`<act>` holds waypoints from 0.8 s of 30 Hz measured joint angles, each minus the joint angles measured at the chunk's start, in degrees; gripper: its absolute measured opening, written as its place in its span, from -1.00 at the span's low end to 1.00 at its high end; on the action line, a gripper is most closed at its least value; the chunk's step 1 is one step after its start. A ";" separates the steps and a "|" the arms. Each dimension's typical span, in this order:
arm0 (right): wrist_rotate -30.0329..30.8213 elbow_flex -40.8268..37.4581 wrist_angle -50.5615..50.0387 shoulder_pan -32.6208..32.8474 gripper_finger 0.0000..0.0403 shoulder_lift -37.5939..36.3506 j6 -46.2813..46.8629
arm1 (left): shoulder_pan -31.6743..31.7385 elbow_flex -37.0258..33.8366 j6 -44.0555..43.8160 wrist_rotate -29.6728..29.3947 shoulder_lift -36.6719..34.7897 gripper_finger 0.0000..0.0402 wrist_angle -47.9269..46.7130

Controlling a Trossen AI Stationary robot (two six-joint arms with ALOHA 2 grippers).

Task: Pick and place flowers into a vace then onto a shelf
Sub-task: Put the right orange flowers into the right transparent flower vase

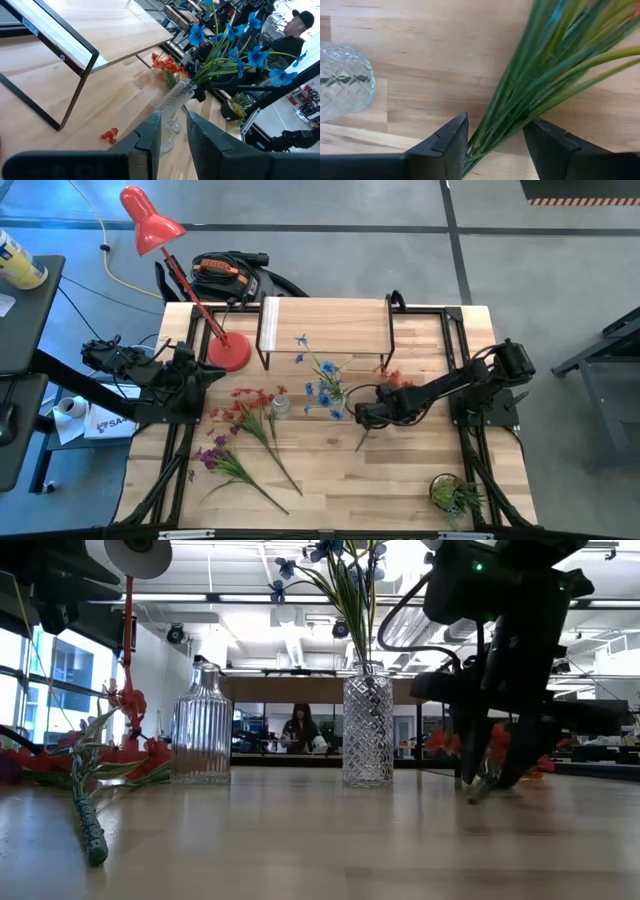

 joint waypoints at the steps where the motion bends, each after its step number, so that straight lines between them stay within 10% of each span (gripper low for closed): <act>1: 0.02 0.01 -0.29 0.02 -0.15 0.21 0.08 | 0.02 0.00 0.01 -0.11 0.00 -0.37 -0.01; 11: -0.47 0.01 -8.92 2.17 -0.93 0.48 0.33 | 0.00 0.00 0.00 -0.53 0.00 -0.37 0.02; 24: 13.90 19.76 -33.14 8.83 -0.98 1.09 -4.37 | 0.02 0.00 -0.02 -0.52 0.00 -0.37 0.09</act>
